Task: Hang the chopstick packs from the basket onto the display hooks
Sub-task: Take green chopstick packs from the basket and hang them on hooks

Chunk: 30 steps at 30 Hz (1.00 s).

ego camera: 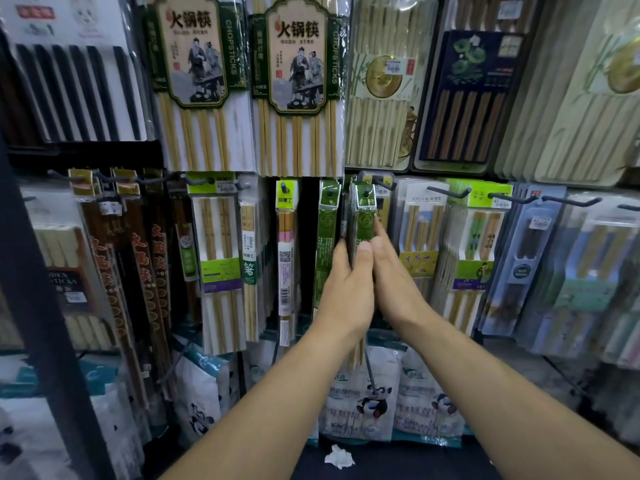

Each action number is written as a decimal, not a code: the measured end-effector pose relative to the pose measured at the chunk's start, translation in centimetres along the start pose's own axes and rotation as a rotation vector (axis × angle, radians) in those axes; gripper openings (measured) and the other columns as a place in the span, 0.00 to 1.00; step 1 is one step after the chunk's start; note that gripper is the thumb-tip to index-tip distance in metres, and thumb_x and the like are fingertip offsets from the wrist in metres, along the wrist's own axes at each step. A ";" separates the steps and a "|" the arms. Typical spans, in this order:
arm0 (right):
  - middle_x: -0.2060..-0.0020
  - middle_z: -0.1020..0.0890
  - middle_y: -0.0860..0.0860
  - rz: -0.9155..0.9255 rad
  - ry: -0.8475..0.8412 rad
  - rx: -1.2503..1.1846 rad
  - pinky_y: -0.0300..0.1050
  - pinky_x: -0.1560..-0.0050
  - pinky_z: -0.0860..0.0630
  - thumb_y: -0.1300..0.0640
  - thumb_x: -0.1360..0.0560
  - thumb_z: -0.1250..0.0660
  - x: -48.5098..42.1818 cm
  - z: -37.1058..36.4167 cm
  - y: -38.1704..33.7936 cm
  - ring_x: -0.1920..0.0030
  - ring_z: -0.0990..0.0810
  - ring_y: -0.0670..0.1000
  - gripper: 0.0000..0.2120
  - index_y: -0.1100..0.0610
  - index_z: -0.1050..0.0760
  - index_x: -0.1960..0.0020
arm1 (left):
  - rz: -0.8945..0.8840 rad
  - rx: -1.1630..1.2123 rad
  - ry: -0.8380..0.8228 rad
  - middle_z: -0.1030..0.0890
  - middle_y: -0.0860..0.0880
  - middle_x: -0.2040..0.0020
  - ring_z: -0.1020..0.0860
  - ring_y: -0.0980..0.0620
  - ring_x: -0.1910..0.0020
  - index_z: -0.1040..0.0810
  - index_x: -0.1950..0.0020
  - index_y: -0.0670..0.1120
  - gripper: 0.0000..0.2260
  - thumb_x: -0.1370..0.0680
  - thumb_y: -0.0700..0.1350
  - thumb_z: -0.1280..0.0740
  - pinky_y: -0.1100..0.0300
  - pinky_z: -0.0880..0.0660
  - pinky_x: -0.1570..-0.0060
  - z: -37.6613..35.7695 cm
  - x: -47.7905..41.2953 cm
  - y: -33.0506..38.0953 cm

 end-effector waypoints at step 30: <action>0.62 0.19 0.54 -0.462 0.132 0.189 0.42 0.62 0.26 0.57 0.17 0.37 18.3 -3.6 18.1 0.62 0.22 0.53 0.09 0.49 0.24 0.55 | 0.496 -0.229 -0.068 0.14 0.53 0.52 0.16 0.56 0.51 0.19 0.49 0.55 0.07 0.16 0.45 0.35 0.63 0.20 0.48 10.9 15.7 -20.4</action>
Point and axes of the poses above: each hand's wrist, its own x-axis away from the middle knuckle, its own z-axis out of the back of the hand, y = z × x, the point moved 6 cm from there along -x, towards the middle knuckle
